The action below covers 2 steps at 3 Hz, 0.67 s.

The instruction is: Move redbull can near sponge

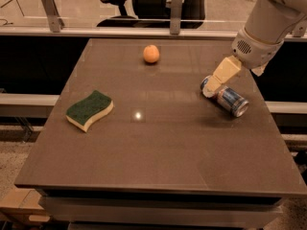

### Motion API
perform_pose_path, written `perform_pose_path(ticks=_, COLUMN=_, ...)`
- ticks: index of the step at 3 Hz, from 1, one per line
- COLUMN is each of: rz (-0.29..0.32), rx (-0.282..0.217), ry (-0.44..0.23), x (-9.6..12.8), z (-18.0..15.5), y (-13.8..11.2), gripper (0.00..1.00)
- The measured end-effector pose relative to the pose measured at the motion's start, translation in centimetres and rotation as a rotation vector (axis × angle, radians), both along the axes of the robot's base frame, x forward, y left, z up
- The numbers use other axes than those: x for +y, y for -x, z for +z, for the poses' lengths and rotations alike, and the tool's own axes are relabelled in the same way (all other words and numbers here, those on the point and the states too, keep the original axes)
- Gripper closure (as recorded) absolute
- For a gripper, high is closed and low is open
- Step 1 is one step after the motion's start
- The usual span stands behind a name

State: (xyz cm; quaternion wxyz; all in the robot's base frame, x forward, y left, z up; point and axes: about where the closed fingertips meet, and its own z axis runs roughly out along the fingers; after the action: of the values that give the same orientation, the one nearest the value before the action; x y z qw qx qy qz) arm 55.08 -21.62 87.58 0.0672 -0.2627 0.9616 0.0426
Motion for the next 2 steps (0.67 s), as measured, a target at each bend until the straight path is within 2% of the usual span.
perform_pose_path(ticks=2, rz=0.061, rx=-0.009, ry=0.043, x=0.0, z=-2.5, y=-1.1, gripper=0.0)
